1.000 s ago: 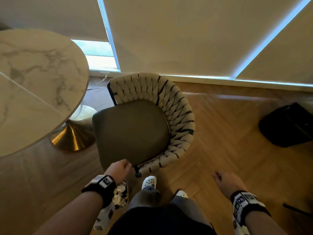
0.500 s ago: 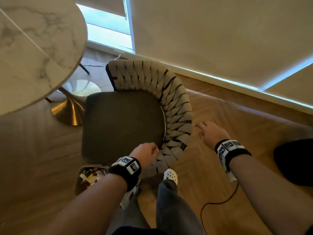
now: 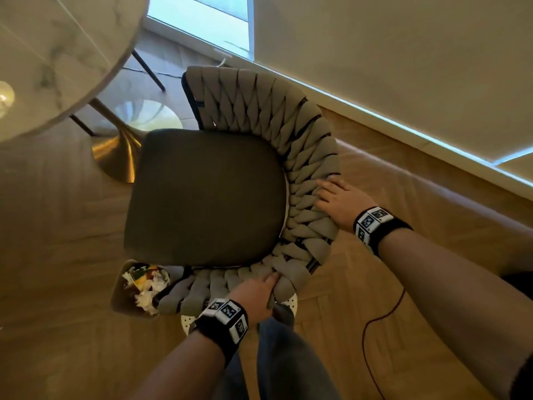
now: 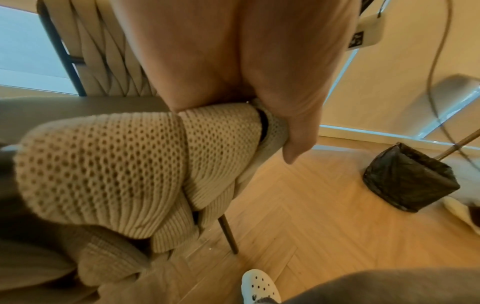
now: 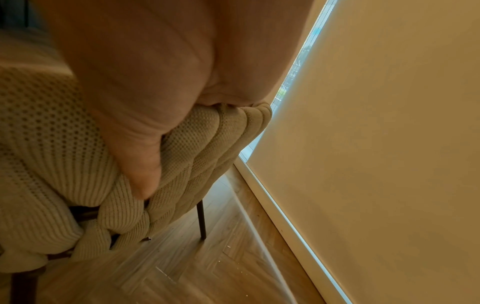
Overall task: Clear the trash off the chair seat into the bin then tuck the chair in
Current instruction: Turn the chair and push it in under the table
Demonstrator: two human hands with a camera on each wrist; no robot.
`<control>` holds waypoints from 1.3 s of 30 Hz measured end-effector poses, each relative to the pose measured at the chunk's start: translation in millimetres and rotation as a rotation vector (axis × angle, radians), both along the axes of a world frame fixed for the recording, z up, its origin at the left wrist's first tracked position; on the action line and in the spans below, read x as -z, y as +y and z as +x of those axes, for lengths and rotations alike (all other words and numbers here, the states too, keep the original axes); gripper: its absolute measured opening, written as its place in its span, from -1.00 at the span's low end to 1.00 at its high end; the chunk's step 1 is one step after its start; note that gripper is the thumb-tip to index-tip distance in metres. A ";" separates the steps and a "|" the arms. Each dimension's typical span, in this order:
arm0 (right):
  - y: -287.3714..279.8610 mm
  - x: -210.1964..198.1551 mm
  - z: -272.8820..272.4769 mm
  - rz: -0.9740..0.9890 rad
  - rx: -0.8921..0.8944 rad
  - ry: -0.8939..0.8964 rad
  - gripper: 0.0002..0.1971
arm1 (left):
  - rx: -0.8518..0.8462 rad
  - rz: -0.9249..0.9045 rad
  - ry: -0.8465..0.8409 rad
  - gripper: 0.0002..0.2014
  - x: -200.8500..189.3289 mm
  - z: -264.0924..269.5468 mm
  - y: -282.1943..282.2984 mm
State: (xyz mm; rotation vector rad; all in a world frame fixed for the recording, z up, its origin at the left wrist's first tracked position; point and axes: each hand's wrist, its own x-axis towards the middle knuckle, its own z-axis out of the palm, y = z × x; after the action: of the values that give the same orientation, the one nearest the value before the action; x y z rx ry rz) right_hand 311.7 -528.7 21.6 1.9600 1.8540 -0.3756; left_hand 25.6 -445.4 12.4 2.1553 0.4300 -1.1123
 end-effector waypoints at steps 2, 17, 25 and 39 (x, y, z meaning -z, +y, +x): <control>-1.6 0.6 2.6 0.049 -0.019 0.016 -0.69 | 0.008 -0.009 -0.021 -0.21 -2.3 0.6 2.9; 42.0 -9.2 -172.7 0.134 0.235 0.062 -0.79 | 0.264 0.214 0.109 -0.27 -31.2 -117.8 151.3; 75.2 -1.5 -229.7 0.043 0.202 0.269 -0.44 | 0.187 0.422 0.068 -0.31 -36.8 -181.3 207.0; 100.5 5.4 -193.8 -0.048 0.106 0.165 -0.58 | -0.024 0.341 -0.119 -0.51 -11.9 -147.2 145.4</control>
State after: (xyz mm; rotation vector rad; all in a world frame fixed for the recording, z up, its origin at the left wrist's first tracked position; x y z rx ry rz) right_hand 117.9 -428.2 16.2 2.0544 1.8245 -0.6258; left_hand -121.6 -300.0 24.3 2.4887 0.6257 -0.9444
